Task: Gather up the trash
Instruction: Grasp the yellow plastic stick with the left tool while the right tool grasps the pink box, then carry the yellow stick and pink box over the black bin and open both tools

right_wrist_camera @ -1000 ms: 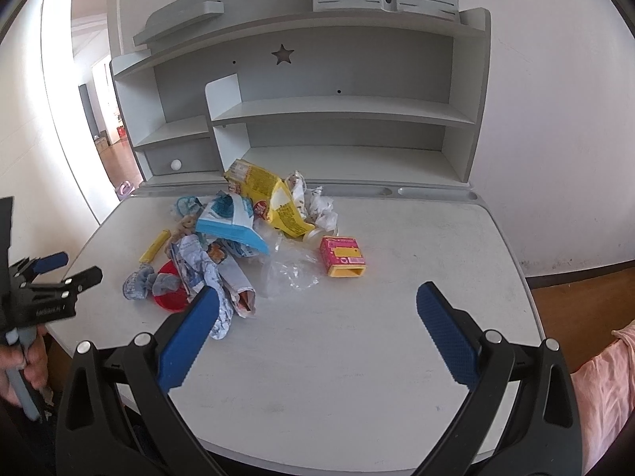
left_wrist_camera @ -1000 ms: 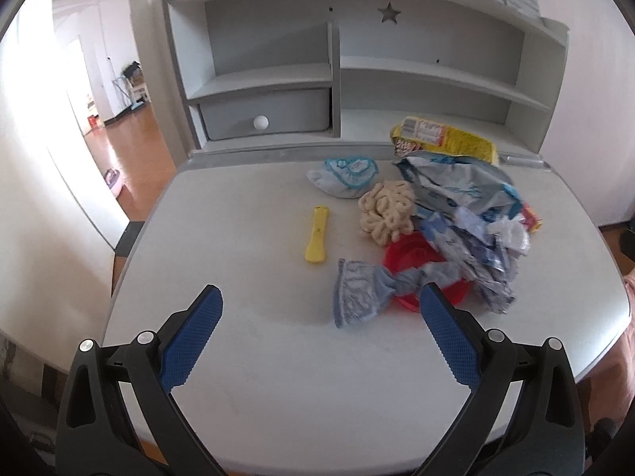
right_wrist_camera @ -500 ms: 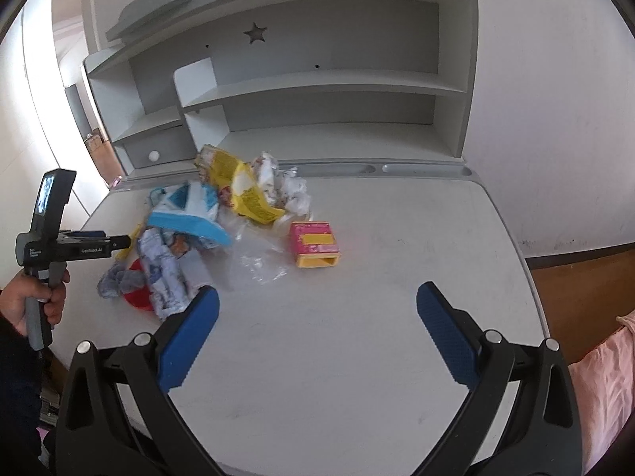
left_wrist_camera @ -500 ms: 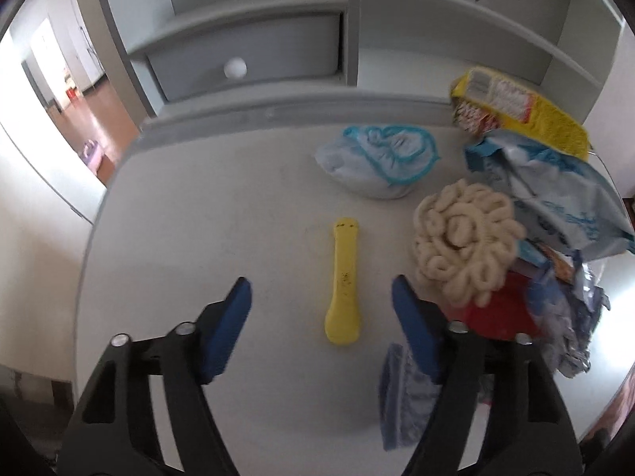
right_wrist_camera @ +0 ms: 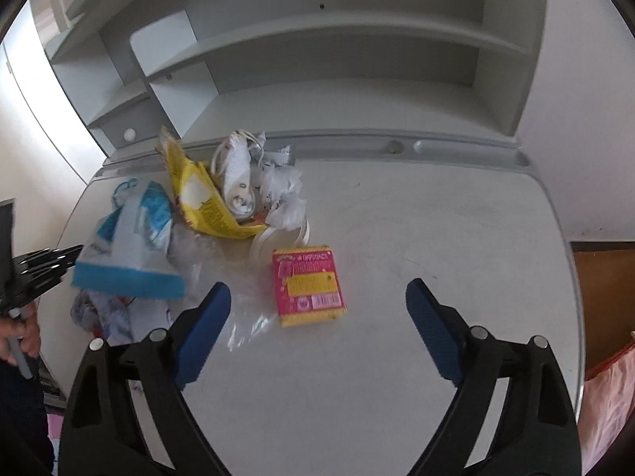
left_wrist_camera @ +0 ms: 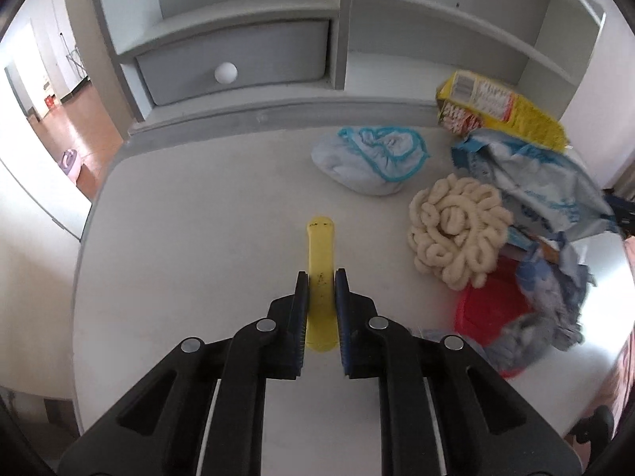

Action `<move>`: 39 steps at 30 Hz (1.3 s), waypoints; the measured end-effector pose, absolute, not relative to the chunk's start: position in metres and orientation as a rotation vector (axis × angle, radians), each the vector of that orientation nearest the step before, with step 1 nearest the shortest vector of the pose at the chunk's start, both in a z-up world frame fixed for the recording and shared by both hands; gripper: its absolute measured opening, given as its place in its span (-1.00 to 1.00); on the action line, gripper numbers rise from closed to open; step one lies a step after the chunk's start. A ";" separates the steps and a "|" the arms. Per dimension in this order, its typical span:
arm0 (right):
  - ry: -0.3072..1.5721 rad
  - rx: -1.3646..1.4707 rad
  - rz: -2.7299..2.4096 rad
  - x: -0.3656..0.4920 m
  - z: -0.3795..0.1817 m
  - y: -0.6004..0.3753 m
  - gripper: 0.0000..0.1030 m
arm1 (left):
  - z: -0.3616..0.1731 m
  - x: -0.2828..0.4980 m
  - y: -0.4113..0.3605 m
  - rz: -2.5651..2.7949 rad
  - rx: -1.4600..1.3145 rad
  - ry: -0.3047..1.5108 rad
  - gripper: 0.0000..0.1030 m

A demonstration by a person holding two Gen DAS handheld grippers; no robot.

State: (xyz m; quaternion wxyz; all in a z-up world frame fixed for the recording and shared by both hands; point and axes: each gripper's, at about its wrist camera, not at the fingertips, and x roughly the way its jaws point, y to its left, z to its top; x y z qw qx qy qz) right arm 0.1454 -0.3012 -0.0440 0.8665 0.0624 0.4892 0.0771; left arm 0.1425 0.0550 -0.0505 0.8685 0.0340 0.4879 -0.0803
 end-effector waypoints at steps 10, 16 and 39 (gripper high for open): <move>1.113 0.197 0.182 0.171 -0.075 -0.300 -0.17 | -0.018 0.108 0.041 -0.233 0.087 0.936 -0.76; 1.003 0.248 0.186 0.146 -0.044 -0.315 -0.16 | 0.003 0.094 0.010 -0.263 0.115 0.883 -0.76; 0.877 0.617 -0.591 -0.240 -0.092 -0.605 -0.16 | -0.040 -0.093 -0.434 -1.272 0.388 0.876 -0.76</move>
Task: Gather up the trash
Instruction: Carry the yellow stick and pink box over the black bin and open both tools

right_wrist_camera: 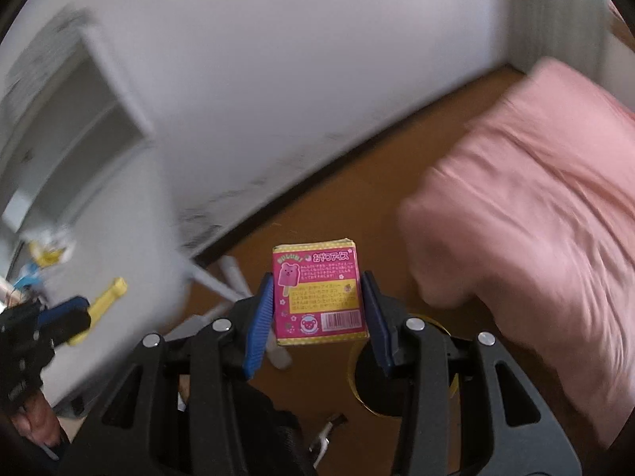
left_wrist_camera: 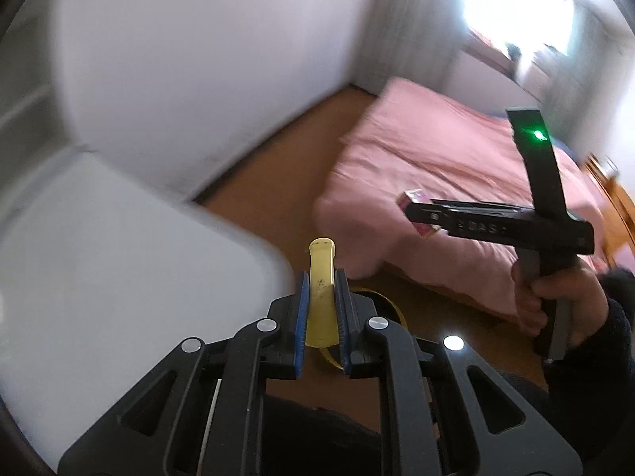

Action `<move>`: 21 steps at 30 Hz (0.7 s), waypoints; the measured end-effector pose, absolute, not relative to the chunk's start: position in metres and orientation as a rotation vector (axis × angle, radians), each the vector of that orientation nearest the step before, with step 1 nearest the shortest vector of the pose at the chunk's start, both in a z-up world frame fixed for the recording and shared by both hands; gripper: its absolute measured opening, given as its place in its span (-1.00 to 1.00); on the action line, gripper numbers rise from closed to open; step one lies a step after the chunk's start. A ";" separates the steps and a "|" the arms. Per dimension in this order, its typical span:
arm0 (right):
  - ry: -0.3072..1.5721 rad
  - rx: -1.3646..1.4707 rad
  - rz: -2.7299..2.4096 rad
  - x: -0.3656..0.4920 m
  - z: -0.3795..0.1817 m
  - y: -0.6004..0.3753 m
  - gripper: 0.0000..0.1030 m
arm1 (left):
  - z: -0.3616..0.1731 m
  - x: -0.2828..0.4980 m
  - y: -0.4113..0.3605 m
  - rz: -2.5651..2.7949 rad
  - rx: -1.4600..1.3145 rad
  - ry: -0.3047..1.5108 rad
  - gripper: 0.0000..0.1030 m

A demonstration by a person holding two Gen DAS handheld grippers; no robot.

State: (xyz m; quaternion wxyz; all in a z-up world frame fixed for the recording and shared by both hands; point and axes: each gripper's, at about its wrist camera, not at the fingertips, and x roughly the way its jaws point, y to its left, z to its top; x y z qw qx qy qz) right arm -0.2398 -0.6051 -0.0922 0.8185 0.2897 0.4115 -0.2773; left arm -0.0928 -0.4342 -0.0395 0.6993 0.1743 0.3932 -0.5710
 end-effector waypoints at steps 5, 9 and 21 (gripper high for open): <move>0.962 0.739 -0.676 -0.280 -0.149 -0.635 -0.16 | -0.099 -0.114 -0.496 -1.371 0.486 0.963 -0.76; 1.033 0.827 -0.697 -0.296 -0.191 -0.640 -0.16 | -0.150 -0.122 -0.533 -1.388 0.552 1.040 -0.76; 1.073 0.900 -0.718 -0.327 -0.228 -0.649 -0.16 | -0.207 -0.159 -0.573 -1.404 0.653 1.123 -0.85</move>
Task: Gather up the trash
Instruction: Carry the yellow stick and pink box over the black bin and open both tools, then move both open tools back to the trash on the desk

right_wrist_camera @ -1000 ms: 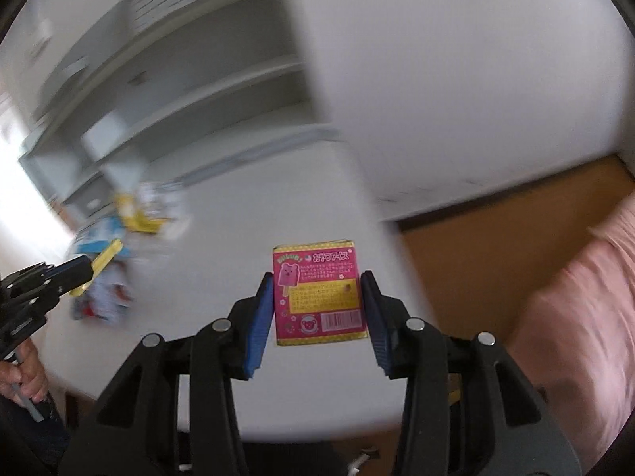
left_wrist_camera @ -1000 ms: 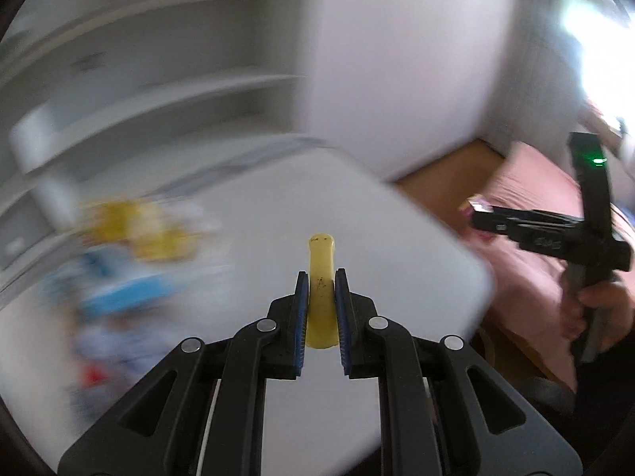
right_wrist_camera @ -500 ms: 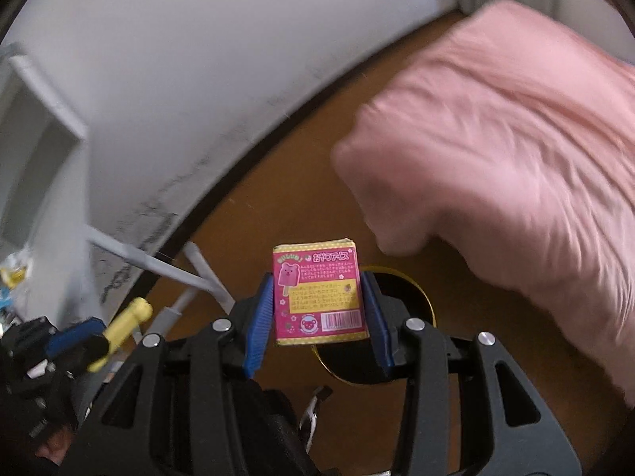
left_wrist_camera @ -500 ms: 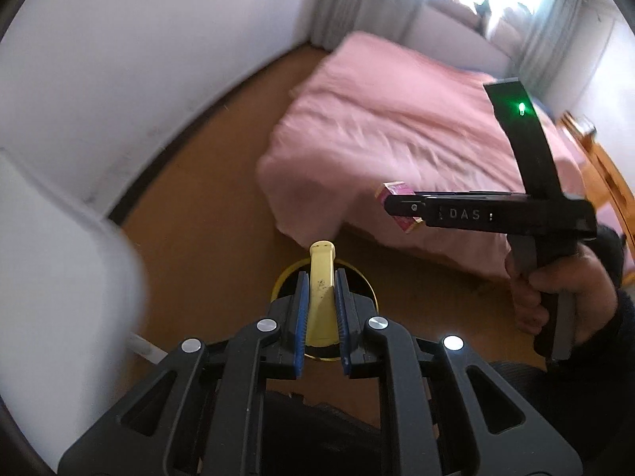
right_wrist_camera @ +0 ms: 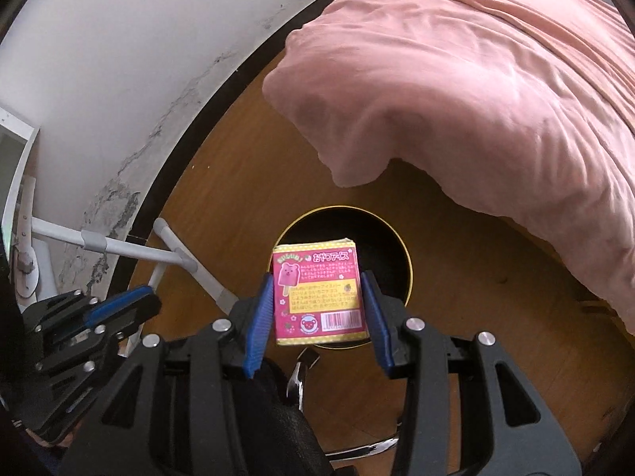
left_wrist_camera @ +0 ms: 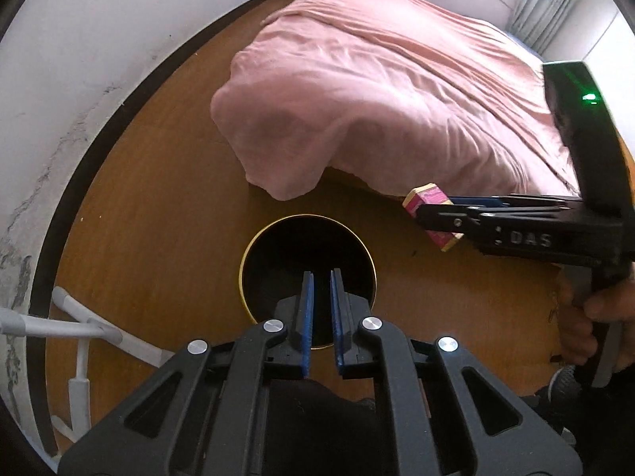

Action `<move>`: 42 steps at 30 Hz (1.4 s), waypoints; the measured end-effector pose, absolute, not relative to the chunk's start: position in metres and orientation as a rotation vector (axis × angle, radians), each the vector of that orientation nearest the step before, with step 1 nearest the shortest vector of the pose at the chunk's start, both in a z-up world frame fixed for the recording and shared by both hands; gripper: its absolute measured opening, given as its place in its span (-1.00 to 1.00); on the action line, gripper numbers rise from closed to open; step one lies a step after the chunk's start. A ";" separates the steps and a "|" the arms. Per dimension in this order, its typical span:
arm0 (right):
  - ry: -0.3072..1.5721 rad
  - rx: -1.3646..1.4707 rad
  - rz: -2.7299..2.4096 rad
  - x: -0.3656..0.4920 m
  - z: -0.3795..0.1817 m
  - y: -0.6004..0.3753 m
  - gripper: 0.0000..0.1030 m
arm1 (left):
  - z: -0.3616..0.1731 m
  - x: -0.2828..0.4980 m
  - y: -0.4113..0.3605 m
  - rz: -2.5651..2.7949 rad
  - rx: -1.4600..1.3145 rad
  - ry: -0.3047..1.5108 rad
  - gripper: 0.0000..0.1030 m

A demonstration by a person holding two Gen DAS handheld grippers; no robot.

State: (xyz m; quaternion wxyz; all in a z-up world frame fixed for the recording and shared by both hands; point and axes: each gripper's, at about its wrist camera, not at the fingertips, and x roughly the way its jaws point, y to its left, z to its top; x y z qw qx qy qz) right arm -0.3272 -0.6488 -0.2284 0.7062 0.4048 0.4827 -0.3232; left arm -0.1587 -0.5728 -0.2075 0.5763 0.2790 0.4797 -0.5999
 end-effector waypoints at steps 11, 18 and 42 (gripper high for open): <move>1.053 0.908 -0.720 -0.330 -0.234 -0.658 0.55 | -0.208 -0.156 -0.576 -1.372 0.626 1.105 0.45; 1.042 0.875 -0.741 -0.324 -0.228 -0.658 0.55 | -0.183 -0.157 -0.562 -1.388 0.613 1.078 0.53; 0.836 0.214 0.239 -0.001 -0.020 -0.296 0.55 | -0.004 0.010 -0.114 -0.522 0.191 0.832 0.77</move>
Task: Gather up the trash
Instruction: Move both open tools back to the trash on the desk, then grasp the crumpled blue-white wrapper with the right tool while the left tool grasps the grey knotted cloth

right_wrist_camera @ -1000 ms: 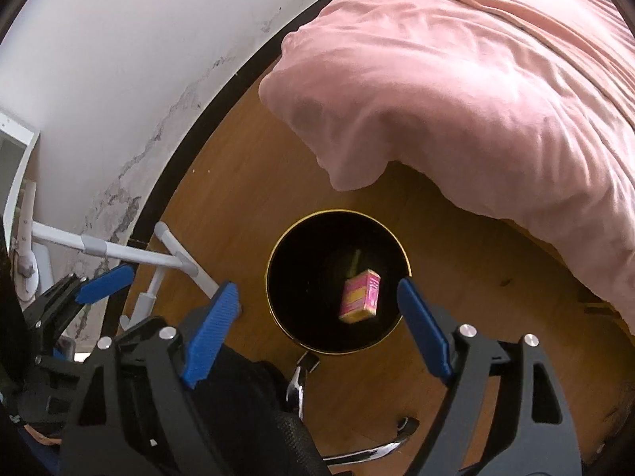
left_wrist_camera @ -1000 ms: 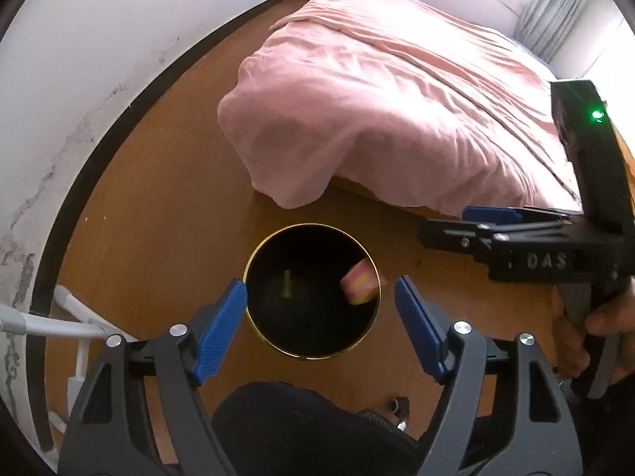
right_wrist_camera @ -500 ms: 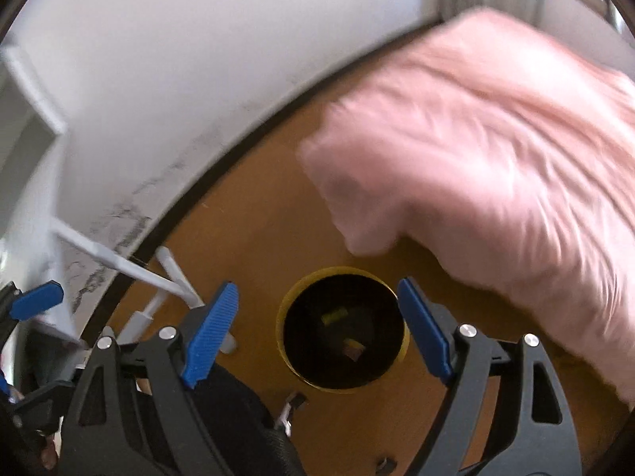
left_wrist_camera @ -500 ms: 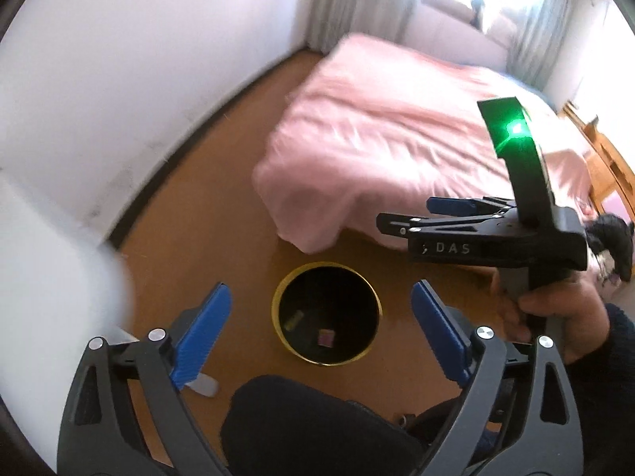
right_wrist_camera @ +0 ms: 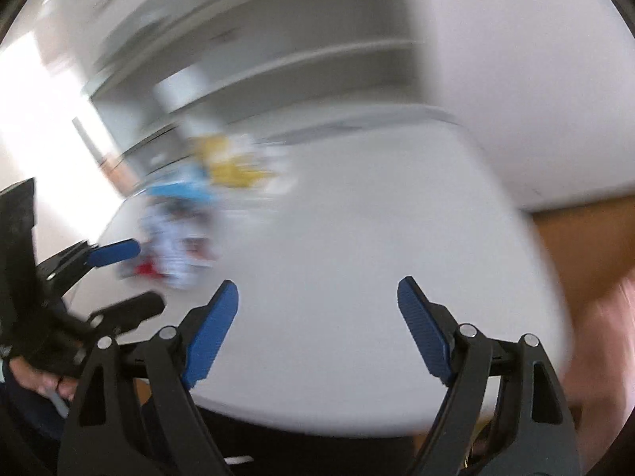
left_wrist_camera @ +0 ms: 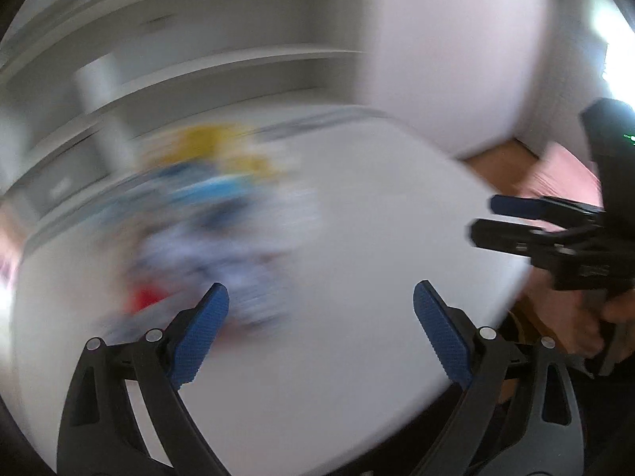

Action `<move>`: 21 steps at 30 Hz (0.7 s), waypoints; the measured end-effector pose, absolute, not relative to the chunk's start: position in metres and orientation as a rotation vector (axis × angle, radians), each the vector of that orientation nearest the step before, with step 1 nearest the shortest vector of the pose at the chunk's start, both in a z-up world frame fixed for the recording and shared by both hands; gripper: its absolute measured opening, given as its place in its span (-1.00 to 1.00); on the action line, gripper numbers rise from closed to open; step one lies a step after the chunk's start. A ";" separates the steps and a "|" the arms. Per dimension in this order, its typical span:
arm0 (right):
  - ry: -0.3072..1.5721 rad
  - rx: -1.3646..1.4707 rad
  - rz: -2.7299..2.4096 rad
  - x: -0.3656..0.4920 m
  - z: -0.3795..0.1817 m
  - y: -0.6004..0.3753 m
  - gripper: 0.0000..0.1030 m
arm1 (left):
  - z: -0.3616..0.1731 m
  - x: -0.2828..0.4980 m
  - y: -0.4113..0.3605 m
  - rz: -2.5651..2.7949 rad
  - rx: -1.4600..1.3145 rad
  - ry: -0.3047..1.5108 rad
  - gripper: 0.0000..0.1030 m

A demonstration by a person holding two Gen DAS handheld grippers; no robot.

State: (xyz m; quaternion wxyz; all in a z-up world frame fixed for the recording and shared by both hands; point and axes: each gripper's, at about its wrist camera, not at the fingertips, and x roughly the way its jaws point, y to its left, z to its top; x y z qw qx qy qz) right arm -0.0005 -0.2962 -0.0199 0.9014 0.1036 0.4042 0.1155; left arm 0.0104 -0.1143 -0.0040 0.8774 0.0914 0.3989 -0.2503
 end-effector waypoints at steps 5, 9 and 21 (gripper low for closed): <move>0.843 0.046 0.422 0.037 -0.008 -0.202 0.38 | -0.012 0.013 0.001 -0.288 0.051 0.873 0.77; 0.877 -0.030 0.459 0.061 -0.017 -0.158 0.20 | -0.018 0.001 0.046 -0.229 0.002 0.885 0.77; 0.901 -0.188 0.383 0.083 -0.036 -0.131 -0.32 | -0.032 0.028 0.056 -0.316 0.041 0.887 0.77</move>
